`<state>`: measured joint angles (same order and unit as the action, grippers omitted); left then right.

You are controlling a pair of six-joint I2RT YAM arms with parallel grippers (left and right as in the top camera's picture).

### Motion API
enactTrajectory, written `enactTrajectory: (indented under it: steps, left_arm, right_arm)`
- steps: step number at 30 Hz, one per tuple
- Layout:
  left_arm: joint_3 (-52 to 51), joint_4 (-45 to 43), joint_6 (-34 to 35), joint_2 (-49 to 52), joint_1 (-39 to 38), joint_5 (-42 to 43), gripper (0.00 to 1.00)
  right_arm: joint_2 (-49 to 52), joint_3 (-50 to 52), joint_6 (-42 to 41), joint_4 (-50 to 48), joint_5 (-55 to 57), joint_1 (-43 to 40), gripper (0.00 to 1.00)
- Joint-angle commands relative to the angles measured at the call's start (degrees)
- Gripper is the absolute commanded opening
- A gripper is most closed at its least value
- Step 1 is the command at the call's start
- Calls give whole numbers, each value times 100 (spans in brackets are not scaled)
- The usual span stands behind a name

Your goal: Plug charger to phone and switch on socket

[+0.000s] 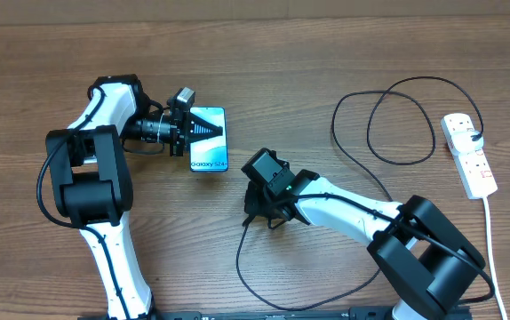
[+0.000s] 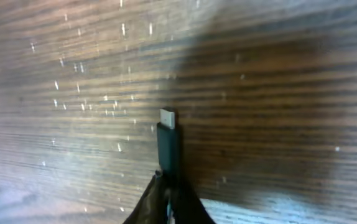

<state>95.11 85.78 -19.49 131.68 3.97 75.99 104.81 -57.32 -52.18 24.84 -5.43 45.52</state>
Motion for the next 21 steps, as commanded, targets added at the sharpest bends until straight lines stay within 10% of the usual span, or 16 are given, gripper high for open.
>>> enactTrajectory:
  steps: [1, 11, 21]
  left_arm:
    - [13, 37, -61, -249, 15, 201, 4]
    - [13, 122, -63, -249, 15, 179, 4]
    - [13, 118, -63, -249, 15, 181, 4]
  right_arm:
    - [114, -90, -11, -9, 92, 15, 4]
    - [111, -1421, 1464, 2826, 400, -1700, 4]
    - [120, -1436, 2267, 3128, 501, -2754, 4]
